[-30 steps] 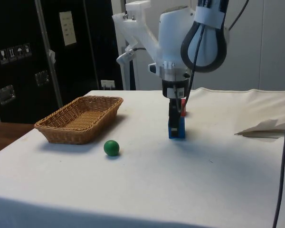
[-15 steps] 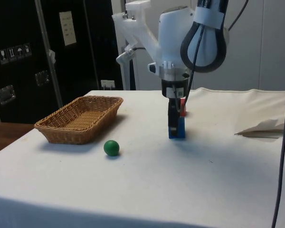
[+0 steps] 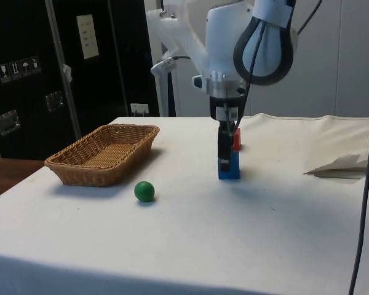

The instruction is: Place all non-red objects into the basket.

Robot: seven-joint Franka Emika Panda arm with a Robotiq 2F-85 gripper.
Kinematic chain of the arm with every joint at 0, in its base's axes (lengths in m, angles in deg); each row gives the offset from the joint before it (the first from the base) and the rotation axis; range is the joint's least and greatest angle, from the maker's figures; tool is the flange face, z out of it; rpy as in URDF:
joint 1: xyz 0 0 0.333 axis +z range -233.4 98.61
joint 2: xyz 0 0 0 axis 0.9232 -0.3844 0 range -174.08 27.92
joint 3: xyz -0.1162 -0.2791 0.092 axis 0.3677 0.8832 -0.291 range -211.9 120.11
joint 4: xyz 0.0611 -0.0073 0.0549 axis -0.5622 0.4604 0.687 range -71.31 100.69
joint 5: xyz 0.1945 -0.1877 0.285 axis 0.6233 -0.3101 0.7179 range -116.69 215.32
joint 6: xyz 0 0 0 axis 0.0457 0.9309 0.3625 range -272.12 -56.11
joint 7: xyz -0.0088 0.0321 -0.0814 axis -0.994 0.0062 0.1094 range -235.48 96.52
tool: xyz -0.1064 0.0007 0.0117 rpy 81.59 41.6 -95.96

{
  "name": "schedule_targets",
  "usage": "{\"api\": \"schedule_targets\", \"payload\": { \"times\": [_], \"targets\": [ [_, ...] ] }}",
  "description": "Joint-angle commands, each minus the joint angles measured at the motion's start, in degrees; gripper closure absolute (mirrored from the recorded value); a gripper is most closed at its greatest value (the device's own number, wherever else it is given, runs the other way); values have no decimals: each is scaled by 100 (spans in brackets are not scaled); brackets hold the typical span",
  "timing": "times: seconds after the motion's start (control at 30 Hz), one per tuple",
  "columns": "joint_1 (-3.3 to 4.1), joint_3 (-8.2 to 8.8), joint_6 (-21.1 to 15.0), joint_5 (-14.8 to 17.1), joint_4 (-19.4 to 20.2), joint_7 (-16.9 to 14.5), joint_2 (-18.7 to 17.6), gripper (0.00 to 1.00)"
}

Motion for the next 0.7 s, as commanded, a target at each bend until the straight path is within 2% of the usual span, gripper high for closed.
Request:
{"api": "schedule_targets", "payload": {
  "times": [0.0, 0.57, 0.6, 0.67],
  "targets": [
    [-6, -23, -40, 23, -6, 0, -34, 0],
    [-6, -6, -23, 6, -29, 0, -86, 0],
    [-6, -6, -23, 6, -29, 0, -86, 3],
    [-6, -6, -23, 6, -29, 0, -86, 19]
  ]
}}
